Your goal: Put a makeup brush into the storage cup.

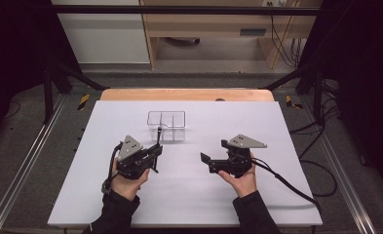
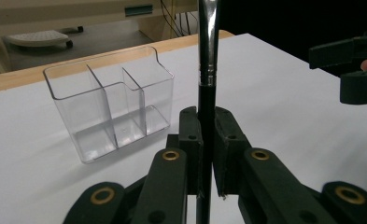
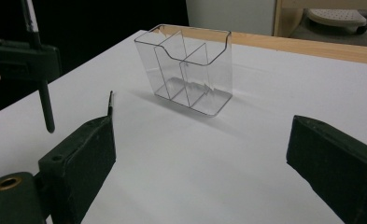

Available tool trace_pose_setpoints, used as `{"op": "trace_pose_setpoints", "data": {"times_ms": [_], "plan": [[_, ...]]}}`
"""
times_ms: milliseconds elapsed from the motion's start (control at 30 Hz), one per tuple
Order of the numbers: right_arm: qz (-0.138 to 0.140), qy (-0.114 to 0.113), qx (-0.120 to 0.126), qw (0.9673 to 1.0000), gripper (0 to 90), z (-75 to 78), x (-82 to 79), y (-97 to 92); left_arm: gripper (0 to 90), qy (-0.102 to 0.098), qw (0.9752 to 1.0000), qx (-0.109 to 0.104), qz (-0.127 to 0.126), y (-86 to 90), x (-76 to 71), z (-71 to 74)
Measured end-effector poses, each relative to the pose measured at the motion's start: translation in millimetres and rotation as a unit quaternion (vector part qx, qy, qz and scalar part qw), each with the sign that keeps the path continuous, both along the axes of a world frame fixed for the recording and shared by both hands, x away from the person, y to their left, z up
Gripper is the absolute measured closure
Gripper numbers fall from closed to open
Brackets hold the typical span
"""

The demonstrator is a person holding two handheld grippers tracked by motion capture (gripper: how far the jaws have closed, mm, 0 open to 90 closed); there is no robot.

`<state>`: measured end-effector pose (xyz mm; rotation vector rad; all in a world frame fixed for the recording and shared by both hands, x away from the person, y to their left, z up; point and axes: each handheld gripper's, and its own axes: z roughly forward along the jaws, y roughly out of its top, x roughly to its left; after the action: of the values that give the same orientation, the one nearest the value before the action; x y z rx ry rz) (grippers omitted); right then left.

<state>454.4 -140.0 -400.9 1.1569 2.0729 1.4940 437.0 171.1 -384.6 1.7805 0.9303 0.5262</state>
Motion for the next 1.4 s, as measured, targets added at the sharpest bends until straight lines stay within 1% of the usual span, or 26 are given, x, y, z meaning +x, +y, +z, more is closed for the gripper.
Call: {"op": "trace_pose_setpoints", "data": {"times_ms": [33, 67, 133, 200, 300, 400, 500, 567, 633, 733, 800, 900, 933, 967, 1133, 1233, 1400], "plan": [[-0.001, 0.0, -0.006, 1.0, 8.0, -0.6, -0.3, -2.0, 82.8, 0.0, 1.0, 0.002, 0.003, 2.1, 1.1, 1.9], [-0.001, 0.0, -0.006, 1.0, 8.0, -0.6, -0.3, -2.0, 82.8, 0.0, 1.0, 0.002, 0.003, 2.1, 1.1, 1.9], [-0.006, 0.001, -0.017, 0.9998, 7.1, -2.1, -1.1, -5.4, 82.8, -0.001, 1.0, -0.001, 0.006, 5.3, 2.7, 3.8], [-0.006, 0.002, -0.021, 0.9998, 6.8, -3.0, -1.5, -7.3, 82.8, 0.0, 1.0, -0.003, 0.006, 6.0, 3.4, 4.1], [-0.008, -0.001, -0.035, 0.9994, 6.4, -4.0, -3.1, -10.9, 82.8, -0.001, 0.9999, -0.006, 0.008, 9.3, 4.8, 6.8], [-0.011, 0.002, -0.039, 0.9992, 6.2, -6.0, -4.2, -16.5, 82.8, -0.004, 0.9999, -0.009, 0.008, 11.1, 6.5, 9.1], [-0.021, 0.006, -0.041, 0.9989, 6.2, -7.8, -3.8, -22.4, 82.8, -0.007, 0.9999, -0.009, 0.01, 12.9, 8.5, 12.1], [-0.027, 0.007, -0.035, 0.999, 6.3, -8.1, -3.5, -25.4, 82.8, -0.008, 0.9998, -0.01, 0.013, 14.2, 10.0, 13.4], [-0.03, 0.009, -0.03, 0.9991, 6.3, -8.5, -3.5, -27.7, 82.8, -0.007, 0.9998, -0.012, 0.014, 16.5, 12.3, 15.2], [-0.03, 0.009, -0.031, 0.999, 6.6, -9.8, -3.9, -30.2, 82.8, -0.008, 0.9997, -0.015, 0.014, 18.4, 15.2, 18.0], [-0.028, 0.011, -0.034, 0.999, 6.3, -11.2, -4.8, -31.2, 82.8, -0.008, 0.9997, -0.017, 0.015, 18.8, 16.3, 18.9], [-0.03, 0.011, -0.048, 0.9984, 5.4, -13.5, -7.0, -33.1, 82.8, -0.01, 0.9997, -0.017, 0.017, 19.4, 21.5, 21.7], [-0.03, 0.011, -0.048, 0.9984, 5.4, -13.5, -7.0, -33.1, 82.8, -0.01, 0.9997, -0.017, 0.017, 19.4, 21.5, 21.7], [-0.032, 0.012, -0.05, 0.9982, 5.2, -14.9, -8.2, -36.0, 82.8, -0.008, 0.9997, -0.015, 0.019, 19.2, 24.6, 21.9], [-0.039, 0.014, -0.048, 0.998, 5.2, -16.8, -10.8, -42.9, 82.8, -0.008, 0.9997, -0.007, 0.02, 17.7, 29.9, 23.1], [-0.041, 0.014, -0.055, 0.9976, 5.0, -17.9, -13.1, -44.5, 82.8, -0.012, 0.9997, -0.004, 0.018, 15.9, 32.4, 25.9], [-0.045, 0.015, -0.052, 0.9975, 4.8, -18.7, -15.2, -48.9, 82.8, -0.019, 0.9997, -0.006, 0.017, 12.0, 34.5, 32.7]]}}
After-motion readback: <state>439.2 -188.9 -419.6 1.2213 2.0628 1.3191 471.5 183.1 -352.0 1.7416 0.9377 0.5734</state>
